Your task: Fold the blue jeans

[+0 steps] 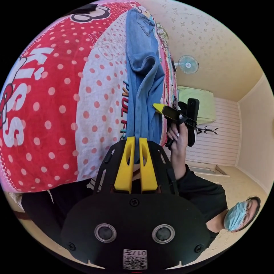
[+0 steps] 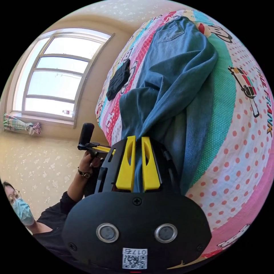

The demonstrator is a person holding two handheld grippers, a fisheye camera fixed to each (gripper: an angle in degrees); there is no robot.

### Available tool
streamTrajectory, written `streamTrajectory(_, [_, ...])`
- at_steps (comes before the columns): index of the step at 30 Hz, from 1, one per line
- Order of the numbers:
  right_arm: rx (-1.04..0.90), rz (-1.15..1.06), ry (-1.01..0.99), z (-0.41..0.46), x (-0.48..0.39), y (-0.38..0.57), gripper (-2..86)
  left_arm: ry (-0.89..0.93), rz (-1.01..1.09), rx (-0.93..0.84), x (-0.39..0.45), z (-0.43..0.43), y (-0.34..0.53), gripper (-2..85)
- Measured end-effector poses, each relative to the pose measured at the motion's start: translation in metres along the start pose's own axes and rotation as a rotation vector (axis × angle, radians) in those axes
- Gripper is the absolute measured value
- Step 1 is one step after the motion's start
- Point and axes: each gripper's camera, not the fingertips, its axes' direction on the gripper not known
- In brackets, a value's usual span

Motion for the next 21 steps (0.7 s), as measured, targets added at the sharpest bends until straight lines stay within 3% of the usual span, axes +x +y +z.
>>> streamTrajectory(4, [0.029, -0.034, -0.004, -0.043, -0.013, 0.022, 1.3, 0.143, 0.074, -0.042, 0.006, -0.02, 0.018, 2.7])
streamTrajectory(8, [0.043, -0.035, -0.057, -0.103, -0.009, 0.055, 0.8, 0.1, 0.086, -0.07, 0.01, -0.035, 0.04, 2.1])
streamTrajectory(11, [0.021, 0.034, 0.029, -0.139, 0.008, 0.079, 0.7, 0.031, 0.062, -0.083, 0.011, -0.045, 0.05, 1.9])
streamTrajectory(14, [0.012, 0.095, 0.082, -0.156, 0.033, 0.096, 0.6, 0.106, 0.036, -0.101, 0.005, -0.047, 0.056, 1.3])
streamTrajectory(16, [0.004, 0.133, 0.034, -0.155, 0.051, 0.101, 0.5, 0.151, 0.008, -0.12, 0.0, -0.045, 0.057, 0.5])
streamTrajectory(18, [0.015, 0.156, -0.015, -0.151, 0.066, 0.104, 0.6, 0.076, -0.028, -0.13, -0.001, -0.045, 0.055, 0.2])
streamTrajectory(21, [0.058, 0.142, -0.102, -0.152, 0.074, 0.106, 0.6, 0.092, 0.102, -0.079, 0.018, -0.058, 0.053, -0.1])
